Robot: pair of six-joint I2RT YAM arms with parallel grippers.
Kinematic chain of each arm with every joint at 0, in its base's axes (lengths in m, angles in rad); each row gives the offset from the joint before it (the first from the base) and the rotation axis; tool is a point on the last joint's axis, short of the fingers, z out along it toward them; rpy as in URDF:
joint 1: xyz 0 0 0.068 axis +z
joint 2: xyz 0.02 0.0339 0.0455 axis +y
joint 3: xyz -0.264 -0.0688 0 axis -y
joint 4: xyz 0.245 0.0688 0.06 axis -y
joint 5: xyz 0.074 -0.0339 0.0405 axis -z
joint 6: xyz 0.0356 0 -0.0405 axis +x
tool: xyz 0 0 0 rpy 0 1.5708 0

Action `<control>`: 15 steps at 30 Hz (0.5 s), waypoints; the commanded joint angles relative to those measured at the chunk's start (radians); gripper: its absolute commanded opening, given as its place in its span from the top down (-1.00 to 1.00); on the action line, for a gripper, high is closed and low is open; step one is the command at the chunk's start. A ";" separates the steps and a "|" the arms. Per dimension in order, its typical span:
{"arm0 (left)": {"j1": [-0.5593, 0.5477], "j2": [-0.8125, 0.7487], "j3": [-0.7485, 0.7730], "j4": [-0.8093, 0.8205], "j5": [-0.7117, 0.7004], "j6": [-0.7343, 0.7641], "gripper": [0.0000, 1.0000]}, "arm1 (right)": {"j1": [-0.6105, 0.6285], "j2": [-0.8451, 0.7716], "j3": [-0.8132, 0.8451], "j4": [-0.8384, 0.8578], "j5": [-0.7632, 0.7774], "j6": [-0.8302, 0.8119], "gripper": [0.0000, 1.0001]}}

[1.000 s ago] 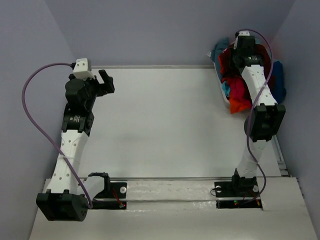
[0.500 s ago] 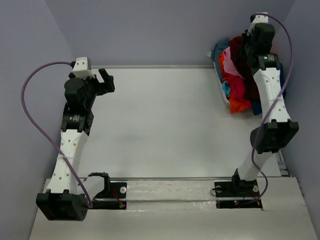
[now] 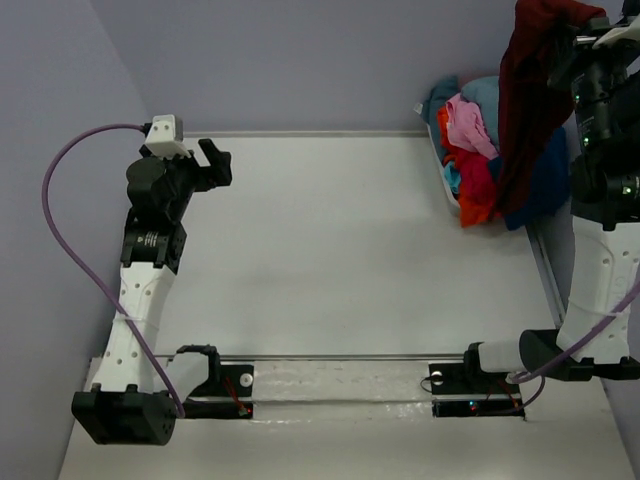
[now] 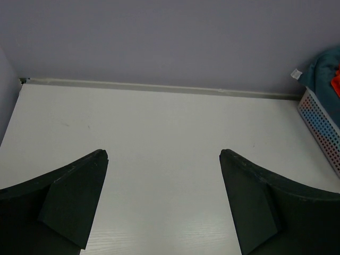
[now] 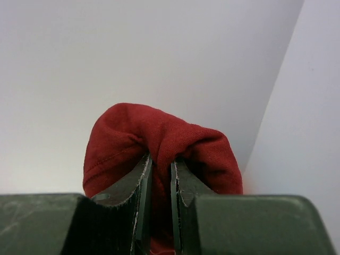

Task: Fold and stack the t-shirts
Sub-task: Grab crumpled tshirt from bin with the right arm, then move the tshirt to the center of the board

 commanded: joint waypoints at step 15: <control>-0.003 -0.001 0.150 -0.049 -0.036 -0.061 -0.98 | 0.291 0.155 0.022 -0.047 -0.171 0.093 0.86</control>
